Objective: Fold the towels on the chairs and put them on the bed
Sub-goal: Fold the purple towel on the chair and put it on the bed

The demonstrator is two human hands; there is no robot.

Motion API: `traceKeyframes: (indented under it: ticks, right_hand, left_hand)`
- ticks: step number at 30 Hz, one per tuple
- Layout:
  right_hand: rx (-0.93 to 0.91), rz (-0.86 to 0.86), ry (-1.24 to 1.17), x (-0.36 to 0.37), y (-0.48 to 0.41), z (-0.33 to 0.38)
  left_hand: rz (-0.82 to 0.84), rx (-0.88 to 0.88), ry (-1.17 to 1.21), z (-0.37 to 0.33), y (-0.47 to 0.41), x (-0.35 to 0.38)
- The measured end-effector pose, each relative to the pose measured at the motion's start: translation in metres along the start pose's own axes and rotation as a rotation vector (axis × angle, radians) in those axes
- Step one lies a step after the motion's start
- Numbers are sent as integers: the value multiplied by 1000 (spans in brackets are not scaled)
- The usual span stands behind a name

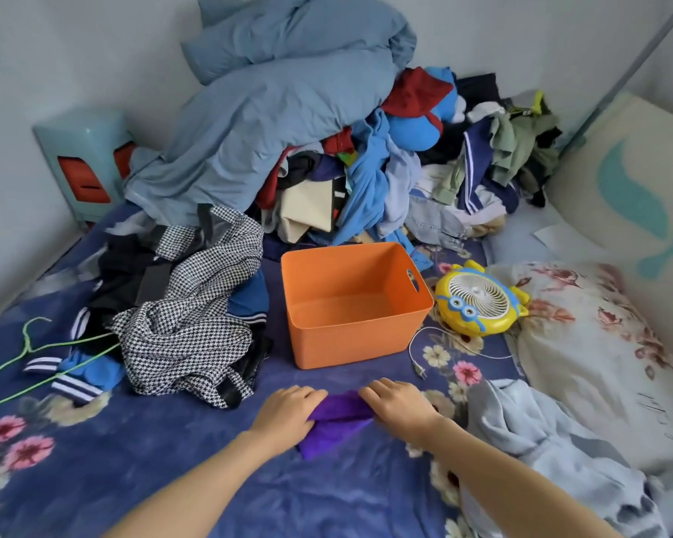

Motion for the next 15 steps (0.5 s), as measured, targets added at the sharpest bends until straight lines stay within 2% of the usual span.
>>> traceKeyframes:
  ticks: [2, 6, 9, 12, 15]
  right_hand:
    - [-13, -32, -30, 3, -13, -19]
    - [11, -170, -86, -11, -53, -92]
    - [60, -279, -112, -29, -85, -144]
    - [104, -297, -139, -24, -103, -179]
    - [145, -261, -186, 1, -114, -197]
  left_hand:
    - [-5, -52, -23, 11, -22, -4]
    - [-112, -42, 9, 23, -92, -32]
    - [-249, -18, -48, 30, -141, -69]
    - [-293, -21, -111, 37, -181, -85]
    - [-249, -27, -125, 52, -210, -81]
Point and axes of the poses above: each hand's wrist, its own y-axis away from the middle knuckle, its own x-axis out of the palm, z = x × y, the point moved 7 cm from there along -y, towards the middle knuckle, and after that the axes turned 6 degrees about -z, right-handed, at the moved point
